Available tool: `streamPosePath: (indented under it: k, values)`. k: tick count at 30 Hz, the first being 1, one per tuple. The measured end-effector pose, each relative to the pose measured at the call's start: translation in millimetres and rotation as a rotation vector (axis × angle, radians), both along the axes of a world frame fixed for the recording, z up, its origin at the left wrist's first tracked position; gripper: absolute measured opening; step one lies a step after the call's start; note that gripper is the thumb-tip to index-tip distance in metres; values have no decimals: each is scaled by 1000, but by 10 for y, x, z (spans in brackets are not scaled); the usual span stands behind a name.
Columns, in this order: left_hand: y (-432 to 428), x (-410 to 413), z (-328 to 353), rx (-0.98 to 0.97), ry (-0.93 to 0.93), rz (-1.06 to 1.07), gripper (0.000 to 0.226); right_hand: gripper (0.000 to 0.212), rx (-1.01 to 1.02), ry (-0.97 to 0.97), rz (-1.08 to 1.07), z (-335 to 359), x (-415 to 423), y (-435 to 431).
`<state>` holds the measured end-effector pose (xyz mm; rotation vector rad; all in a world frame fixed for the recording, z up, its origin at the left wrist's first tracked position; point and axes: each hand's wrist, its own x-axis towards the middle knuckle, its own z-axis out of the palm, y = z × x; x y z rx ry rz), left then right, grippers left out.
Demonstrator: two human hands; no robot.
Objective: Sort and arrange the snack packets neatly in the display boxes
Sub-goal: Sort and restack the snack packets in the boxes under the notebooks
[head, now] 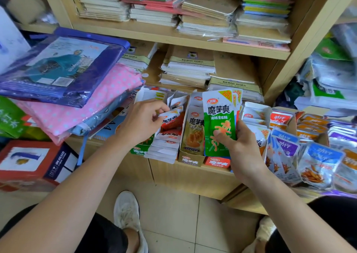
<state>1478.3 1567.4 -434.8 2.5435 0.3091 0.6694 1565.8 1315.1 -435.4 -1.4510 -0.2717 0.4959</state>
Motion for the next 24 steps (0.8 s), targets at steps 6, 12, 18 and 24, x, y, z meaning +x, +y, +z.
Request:
streamPosePath:
  k: [6,12,18,24]
  values:
    - [-11,-29,29,-14,97,102,38,29,111,218,22,41,23,-26]
    - [-109,-175,78,-125,223,-3,33,40,168,337,-29,22,25,-39]
    - [-371,-186,225,-397,76,-44,14,34,111,206,21,53,-47,-18]
    - [-780,16,315,-775,42,-20,58,31,-55,-152,78,48,-185,6]
